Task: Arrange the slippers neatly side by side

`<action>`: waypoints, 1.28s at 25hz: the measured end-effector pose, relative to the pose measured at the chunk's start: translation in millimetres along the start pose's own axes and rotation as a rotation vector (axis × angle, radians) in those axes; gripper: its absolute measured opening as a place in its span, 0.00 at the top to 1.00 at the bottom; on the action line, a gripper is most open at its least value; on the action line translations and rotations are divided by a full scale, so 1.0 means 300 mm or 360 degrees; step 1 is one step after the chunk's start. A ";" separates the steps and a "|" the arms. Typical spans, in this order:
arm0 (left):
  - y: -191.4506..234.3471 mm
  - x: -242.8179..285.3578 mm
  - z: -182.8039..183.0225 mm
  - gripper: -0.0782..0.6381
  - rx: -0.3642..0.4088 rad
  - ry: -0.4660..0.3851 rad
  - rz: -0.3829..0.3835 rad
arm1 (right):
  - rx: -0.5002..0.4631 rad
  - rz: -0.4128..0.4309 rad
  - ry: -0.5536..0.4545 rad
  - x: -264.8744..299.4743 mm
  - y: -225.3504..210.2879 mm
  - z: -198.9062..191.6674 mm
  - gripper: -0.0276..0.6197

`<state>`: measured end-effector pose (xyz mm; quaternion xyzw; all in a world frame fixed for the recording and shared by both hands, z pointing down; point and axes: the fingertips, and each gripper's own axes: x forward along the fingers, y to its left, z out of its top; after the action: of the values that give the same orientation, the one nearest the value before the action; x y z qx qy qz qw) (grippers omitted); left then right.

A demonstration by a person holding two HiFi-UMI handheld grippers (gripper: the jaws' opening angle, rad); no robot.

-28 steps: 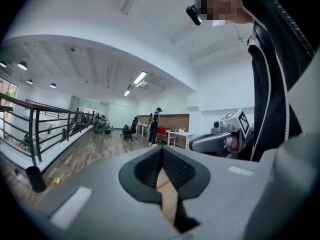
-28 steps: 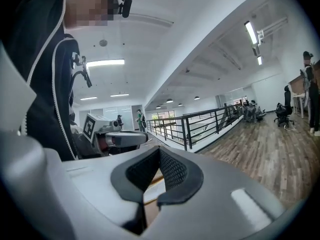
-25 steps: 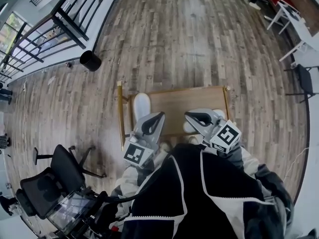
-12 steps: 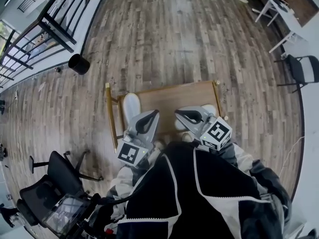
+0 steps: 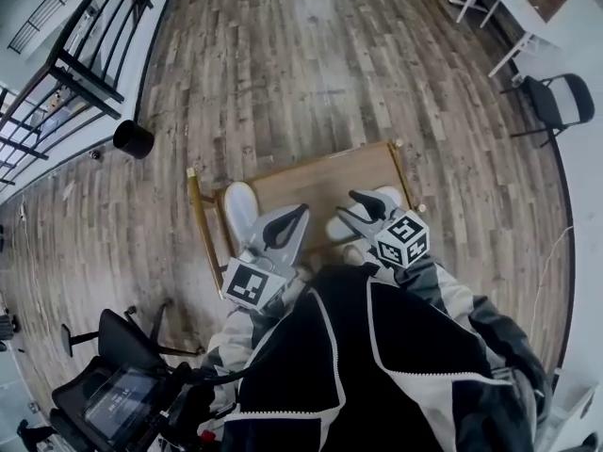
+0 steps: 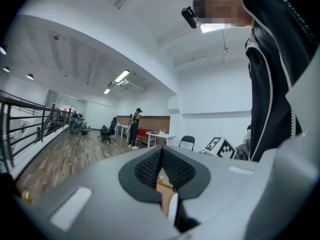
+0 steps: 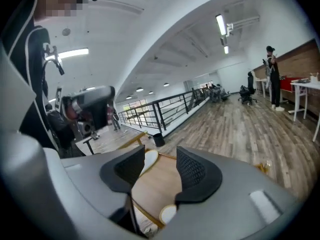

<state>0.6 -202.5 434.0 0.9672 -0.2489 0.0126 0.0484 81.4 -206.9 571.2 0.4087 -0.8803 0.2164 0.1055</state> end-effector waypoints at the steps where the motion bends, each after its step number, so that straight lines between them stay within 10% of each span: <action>1: -0.009 0.006 0.002 0.86 -0.0003 0.0000 -0.0020 | 0.0060 -0.0060 0.0050 -0.003 -0.038 -0.056 0.66; 14: -0.080 0.049 -0.064 0.86 -0.0010 0.0029 -0.0262 | 0.0833 -0.0833 0.0492 -0.136 -0.389 -0.587 0.59; 32: -0.055 -0.042 -0.104 0.86 -0.0002 0.0085 -0.0152 | 0.1228 -0.0940 0.0636 -0.068 -0.480 -0.780 0.70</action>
<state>-2.6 -179.0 463.0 0.9773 -0.2013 0.0360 0.0562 206.8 -166.3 813.1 0.5992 -0.5467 0.5597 0.1697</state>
